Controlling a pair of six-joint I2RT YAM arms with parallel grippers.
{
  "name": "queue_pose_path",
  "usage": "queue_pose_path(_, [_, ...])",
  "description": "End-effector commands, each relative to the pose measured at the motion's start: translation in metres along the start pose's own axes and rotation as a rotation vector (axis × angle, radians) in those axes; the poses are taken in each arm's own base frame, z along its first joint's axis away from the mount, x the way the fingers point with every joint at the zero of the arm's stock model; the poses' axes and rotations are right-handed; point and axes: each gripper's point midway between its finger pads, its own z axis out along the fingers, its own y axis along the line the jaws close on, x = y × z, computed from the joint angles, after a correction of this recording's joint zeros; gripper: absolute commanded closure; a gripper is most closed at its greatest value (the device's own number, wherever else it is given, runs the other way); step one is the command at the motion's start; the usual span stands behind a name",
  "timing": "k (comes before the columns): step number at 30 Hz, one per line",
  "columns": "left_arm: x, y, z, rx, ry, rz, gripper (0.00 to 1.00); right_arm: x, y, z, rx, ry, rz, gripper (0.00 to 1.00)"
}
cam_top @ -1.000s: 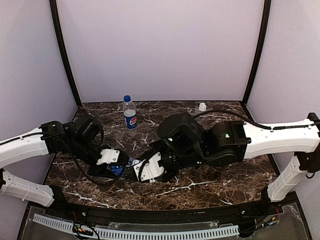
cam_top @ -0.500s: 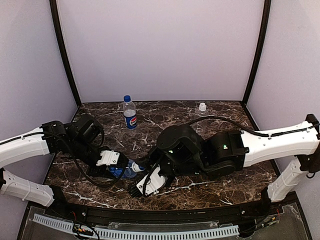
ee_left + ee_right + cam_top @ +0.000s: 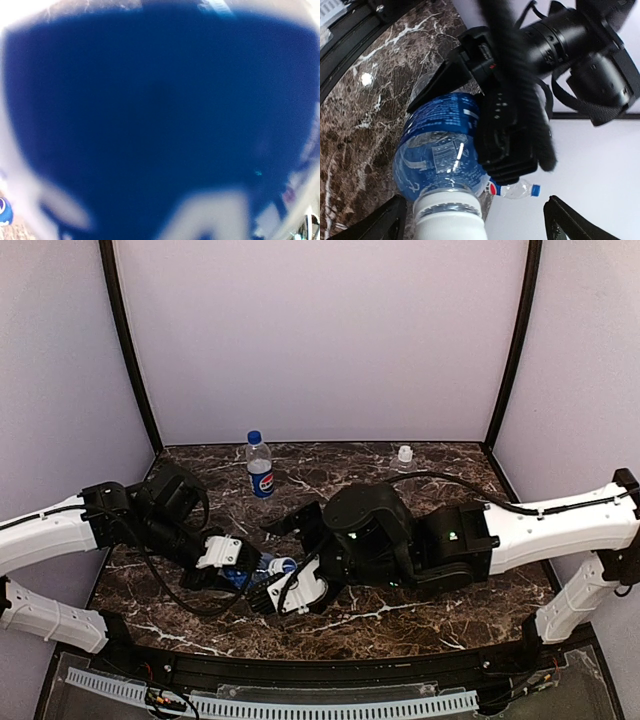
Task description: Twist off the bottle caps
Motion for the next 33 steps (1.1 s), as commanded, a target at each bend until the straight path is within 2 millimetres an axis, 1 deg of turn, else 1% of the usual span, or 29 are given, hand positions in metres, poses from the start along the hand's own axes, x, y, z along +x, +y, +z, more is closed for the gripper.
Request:
queue_pose_path(1, [-0.015,0.023,-0.008,-0.117,-0.047,0.005,0.71,-0.004,-0.045,-0.031,0.145,-0.097,0.241,0.01])
queue_pose_path(2, [-0.014,0.026,-0.007,-0.139,-0.046,-0.019,0.70,-0.003,-0.049,-0.035,0.149,-0.112,0.300,0.02])
queue_pose_path(3, [-0.017,0.038,-0.009,-0.198,-0.049,-0.016,0.71,-0.002,-0.054,-0.040,0.146,-0.127,0.362,0.01])
queue_pose_path(4, [-0.016,0.044,-0.009,-0.227,-0.048,-0.030,0.71,-0.001,-0.057,-0.044,0.122,-0.149,0.424,0.01])
queue_pose_path(5, [-0.017,0.058,-0.012,-0.300,-0.045,-0.034,0.71,-0.001,-0.060,-0.049,0.093,-0.180,0.493,0.01])
queue_pose_path(6, [-0.016,0.065,-0.013,-0.335,-0.040,-0.036,0.71,0.000,-0.063,-0.054,0.061,-0.212,0.568,0.01])
queue_pose_path(7, [-0.016,0.079,-0.017,-0.415,-0.033,-0.034,0.71,0.000,-0.064,-0.060,0.017,-0.253,0.648,0.01])
queue_pose_path(8, [-0.016,0.087,-0.020,-0.458,-0.026,-0.033,0.71,0.000,-0.069,-0.065,-0.012,-0.296,0.726,0.01])
queue_pose_path(9, [-0.014,0.100,-0.026,-0.536,-0.016,-0.031,0.70,0.004,-0.074,-0.067,-0.030,-0.327,0.806,0.01])
queue_pose_path(10, [-0.013,0.107,-0.029,-0.579,-0.004,-0.031,0.71,0.010,-0.082,-0.068,-0.029,-0.338,0.898,0.01])
queue_pose_path(11, [-0.011,0.119,-0.035,-0.654,0.014,-0.026,0.71,0.024,-0.092,-0.065,-0.006,-0.318,1.002,0.01])
queue_pose_path(12, [-0.010,0.124,-0.038,-0.687,0.022,-0.023,0.71,0.040,-0.103,-0.062,0.029,-0.280,1.140,0.02])
queue_pose_path(13, [-0.008,0.133,-0.045,-0.749,0.038,-0.017,0.71,0.060,-0.112,-0.058,0.060,-0.229,1.293,0.01])
queue_pose_path(14, [-0.007,0.137,-0.047,-0.776,0.046,-0.014,0.71,0.078,-0.118,-0.056,0.081,-0.193,1.440,0.05])
queue_pose_path(15, [-0.005,0.144,-0.051,-0.821,0.065,-0.006,0.71,0.090,-0.120,-0.054,0.090,-0.175,1.566,0.09])
queue_pose_path(16, [-0.005,0.149,-0.056,-0.858,0.069,-0.004,0.71,0.096,-0.119,-0.053,0.089,-0.169,1.678,0.12])
queue_pose_path(17, [-0.004,0.150,-0.056,-0.867,0.081,0.008,0.71,0.103,-0.117,-0.050,0.115,-0.146,1.739,0.15])
queue_pose_path(19, [-0.003,0.153,-0.057,-0.886,0.091,0.020,0.71,0.107,-0.112,-0.046,0.115,-0.125,1.812,0.17])
queue_pose_path(21, [-0.002,0.154,-0.057,-0.893,0.097,0.026,0.71,0.105,-0.110,-0.041,0.089,-0.121,1.841,0.19])
queue_pose_path(24, [-0.002,0.155,-0.057,-0.902,0.096,0.029,0.70,0.103,-0.106,-0.032,0.056,-0.102,1.848,0.18])
queue_pose_path(28, [-0.002,0.156,-0.057,-0.906,0.098,0.029,0.71,0.090,-0.099,-0.021,-0.030,-0.109,1.831,0.19])
queue_pose_path(30, [-0.001,0.156,-0.057,-0.906,0.102,0.030,0.71,0.086,-0.096,-0.013,-0.066,-0.102,1.822,0.22])
queue_pose_path(33, [-0.001,0.156,-0.057,-0.904,0.102,0.031,0.70,0.080,-0.095,-0.007,-0.102,-0.111,1.803,0.29])
